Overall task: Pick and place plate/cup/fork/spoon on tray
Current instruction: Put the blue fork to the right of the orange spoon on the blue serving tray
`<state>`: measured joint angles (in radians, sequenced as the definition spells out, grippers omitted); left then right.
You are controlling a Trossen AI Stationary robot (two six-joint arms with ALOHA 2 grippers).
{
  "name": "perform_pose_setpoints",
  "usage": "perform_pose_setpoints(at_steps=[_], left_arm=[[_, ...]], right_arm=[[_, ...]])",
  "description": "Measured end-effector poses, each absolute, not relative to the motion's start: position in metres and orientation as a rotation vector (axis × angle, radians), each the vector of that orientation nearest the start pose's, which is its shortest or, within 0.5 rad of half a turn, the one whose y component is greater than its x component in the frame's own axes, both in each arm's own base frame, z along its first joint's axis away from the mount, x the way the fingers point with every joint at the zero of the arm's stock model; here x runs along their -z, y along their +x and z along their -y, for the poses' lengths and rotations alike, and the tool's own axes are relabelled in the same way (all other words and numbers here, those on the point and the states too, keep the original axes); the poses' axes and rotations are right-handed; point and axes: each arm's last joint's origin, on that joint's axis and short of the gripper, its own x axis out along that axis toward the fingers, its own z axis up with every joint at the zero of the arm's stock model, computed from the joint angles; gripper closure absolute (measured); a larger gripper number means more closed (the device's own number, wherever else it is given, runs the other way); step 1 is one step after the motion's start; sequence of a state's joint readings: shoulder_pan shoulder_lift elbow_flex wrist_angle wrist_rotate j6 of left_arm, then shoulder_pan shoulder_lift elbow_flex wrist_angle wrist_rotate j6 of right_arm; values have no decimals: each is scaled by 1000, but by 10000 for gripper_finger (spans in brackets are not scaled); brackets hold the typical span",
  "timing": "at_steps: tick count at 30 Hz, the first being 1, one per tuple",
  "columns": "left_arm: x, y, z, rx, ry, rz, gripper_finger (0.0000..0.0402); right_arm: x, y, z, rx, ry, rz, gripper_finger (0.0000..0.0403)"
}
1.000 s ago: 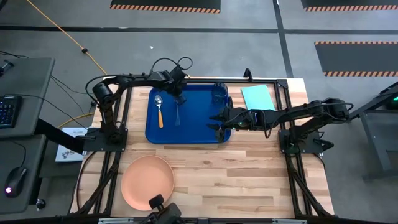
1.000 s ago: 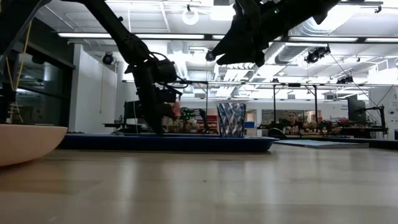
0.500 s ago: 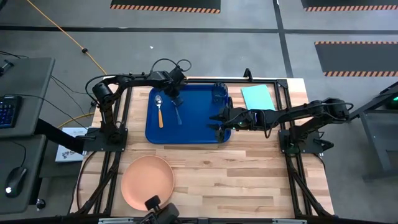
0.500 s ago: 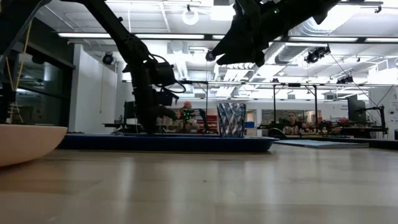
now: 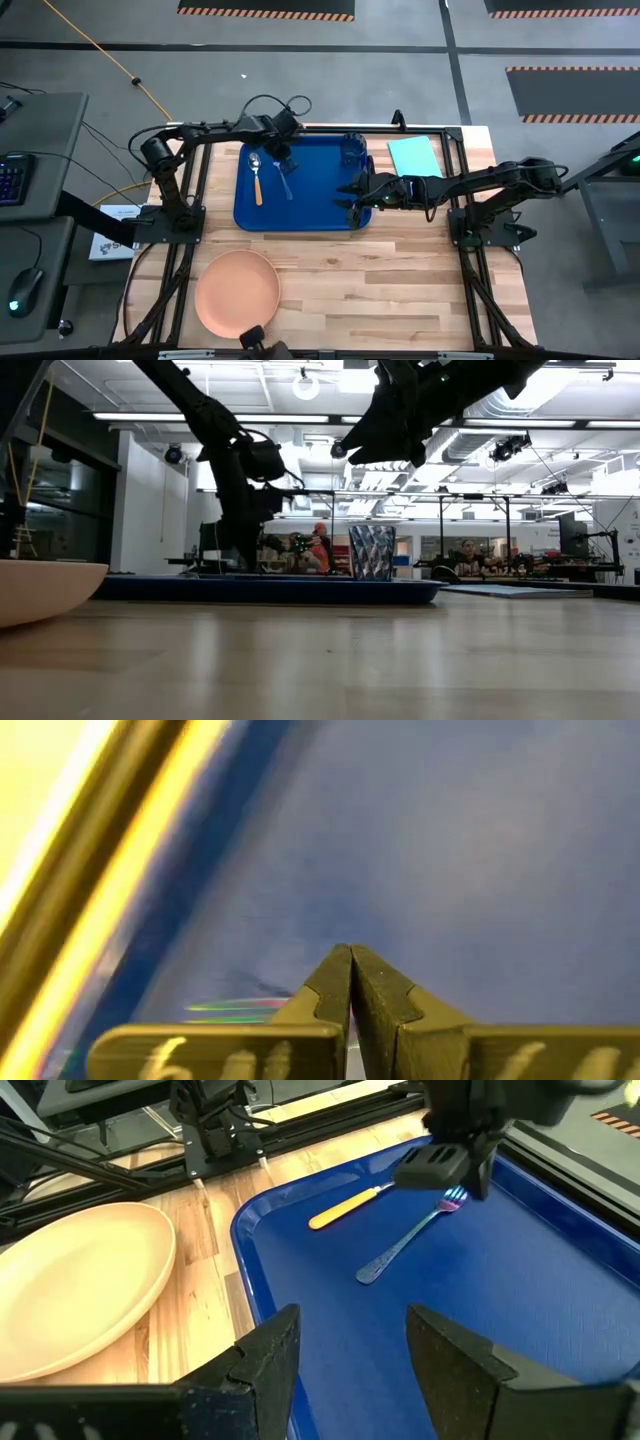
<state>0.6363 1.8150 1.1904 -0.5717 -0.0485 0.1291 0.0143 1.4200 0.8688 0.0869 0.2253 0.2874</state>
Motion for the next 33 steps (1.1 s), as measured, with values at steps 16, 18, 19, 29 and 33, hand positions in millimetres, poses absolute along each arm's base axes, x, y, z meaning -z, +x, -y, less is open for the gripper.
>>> perform_pose_setpoints(at_steps=[16, 18, 19, 29, 33], left_arm=[[-135, 287, -159, -543, -179, -1252, 402], [-135, 286, -159, -544, -177, -1253, 402], [-137, 286, -159, -544, -176, -1251, 402], [-164, 274, -154, -557, -168, -1232, 402], [-164, 277, -155, -560, -165, -1209, 401]], right_arm=[[-244, 306, 2, 272, 225, -429, 229], [-244, 306, 2, 275, 224, -429, 229], [-244, 306, 2, 275, 225, -429, 229], [-244, 306, 2, 279, 224, -428, 229], [-244, 306, 2, 279, 225, -428, 229]])
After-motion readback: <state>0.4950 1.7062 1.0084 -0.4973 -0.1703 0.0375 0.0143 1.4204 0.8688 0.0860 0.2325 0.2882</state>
